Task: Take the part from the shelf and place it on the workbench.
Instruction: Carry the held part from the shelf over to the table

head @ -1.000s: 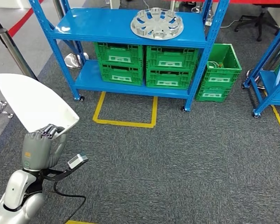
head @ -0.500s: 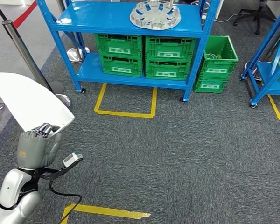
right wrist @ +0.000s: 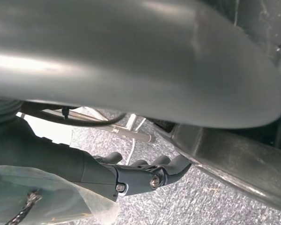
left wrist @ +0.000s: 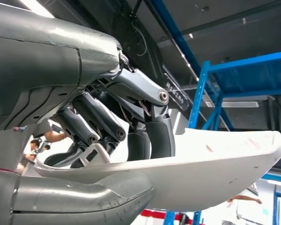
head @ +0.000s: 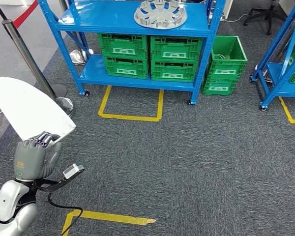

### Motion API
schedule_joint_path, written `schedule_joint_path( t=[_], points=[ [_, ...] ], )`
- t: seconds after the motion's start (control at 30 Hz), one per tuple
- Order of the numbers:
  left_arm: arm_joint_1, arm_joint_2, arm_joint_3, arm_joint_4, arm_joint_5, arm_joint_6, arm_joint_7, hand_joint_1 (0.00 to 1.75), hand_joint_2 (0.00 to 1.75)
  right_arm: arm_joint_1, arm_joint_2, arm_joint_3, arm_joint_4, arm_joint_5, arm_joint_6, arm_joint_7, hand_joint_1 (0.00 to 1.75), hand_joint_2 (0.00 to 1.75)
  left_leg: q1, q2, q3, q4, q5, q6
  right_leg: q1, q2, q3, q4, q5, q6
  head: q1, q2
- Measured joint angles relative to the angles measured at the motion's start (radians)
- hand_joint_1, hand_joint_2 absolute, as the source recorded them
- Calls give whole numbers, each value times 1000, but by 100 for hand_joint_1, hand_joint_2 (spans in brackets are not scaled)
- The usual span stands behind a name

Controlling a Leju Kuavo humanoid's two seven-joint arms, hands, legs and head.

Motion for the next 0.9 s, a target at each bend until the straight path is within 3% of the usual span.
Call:
schedule_joint_path(
  t=[0.13, 0.33, 0.9],
  points=[
    [-2, -1, 0, 0, -3, -2, 0, 175, 175, 8, 0, -15, -1, 40, 0, 20, 0, 0, 0, 0, -2, -13, -6, -10, 1, -1, -10, 5, 0, -6, 1, 0],
    [-2, -1, 0, 0, -9, -6, 3, 175, 175, 21, -1, -42, -7, 91, 0, 47, 0, 0, -3, 0, -6, -8, -4, -1, -2, 0, -15, 4, 6, 4, 1, 0],
    [-2, -1, -1, 0, -19, -36, 27, 175, 175, 46, -11, -95, -42, 259, 0, 133, 0, 0, -5, 1, -16, -1, 0, 9, -4, 0, -20, 5, 14, 15, 0, 0]
  ],
)
